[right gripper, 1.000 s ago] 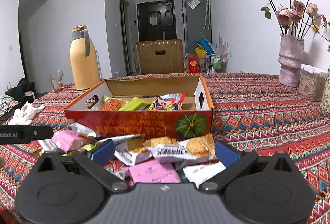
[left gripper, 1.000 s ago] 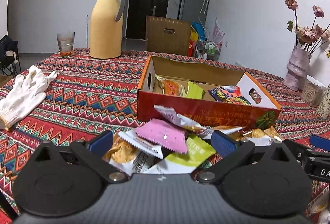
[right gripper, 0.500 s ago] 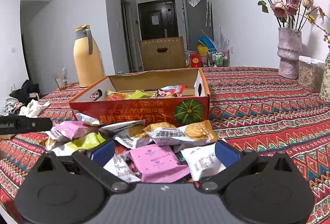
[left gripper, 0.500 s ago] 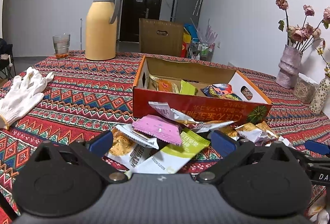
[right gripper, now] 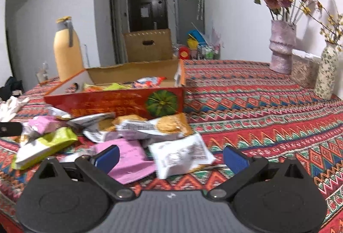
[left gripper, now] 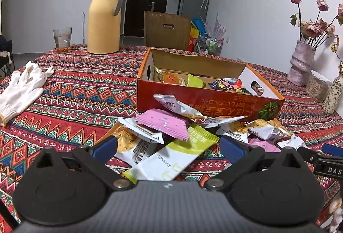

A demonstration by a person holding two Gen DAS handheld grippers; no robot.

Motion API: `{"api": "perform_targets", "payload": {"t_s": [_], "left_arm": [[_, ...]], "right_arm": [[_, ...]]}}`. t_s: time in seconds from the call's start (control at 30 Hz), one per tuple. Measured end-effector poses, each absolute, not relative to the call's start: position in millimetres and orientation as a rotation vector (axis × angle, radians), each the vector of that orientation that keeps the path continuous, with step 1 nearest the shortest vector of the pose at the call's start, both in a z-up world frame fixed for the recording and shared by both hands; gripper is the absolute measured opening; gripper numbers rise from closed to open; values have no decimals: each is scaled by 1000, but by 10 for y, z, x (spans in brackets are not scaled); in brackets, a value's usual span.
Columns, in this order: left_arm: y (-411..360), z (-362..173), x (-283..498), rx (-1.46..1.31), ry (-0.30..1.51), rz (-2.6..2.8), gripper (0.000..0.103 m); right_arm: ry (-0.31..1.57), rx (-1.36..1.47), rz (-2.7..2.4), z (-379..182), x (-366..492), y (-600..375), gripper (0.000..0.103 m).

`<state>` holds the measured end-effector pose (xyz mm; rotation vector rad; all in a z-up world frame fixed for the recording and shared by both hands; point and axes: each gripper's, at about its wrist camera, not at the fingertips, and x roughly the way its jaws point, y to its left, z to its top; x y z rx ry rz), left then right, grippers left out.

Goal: Organize snacks
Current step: 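Withdraw both grippers from the box back toward the snack pile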

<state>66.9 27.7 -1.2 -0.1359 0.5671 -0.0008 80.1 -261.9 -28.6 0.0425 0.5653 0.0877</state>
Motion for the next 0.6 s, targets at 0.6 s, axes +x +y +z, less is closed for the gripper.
{"api": "perform_targets", "payload": {"t_s": [0.6], "left_arm": [[295, 1, 669, -131, 573, 18, 103]], "right_arm": [[699, -111, 169, -515, 1362, -2577, 72]]}}
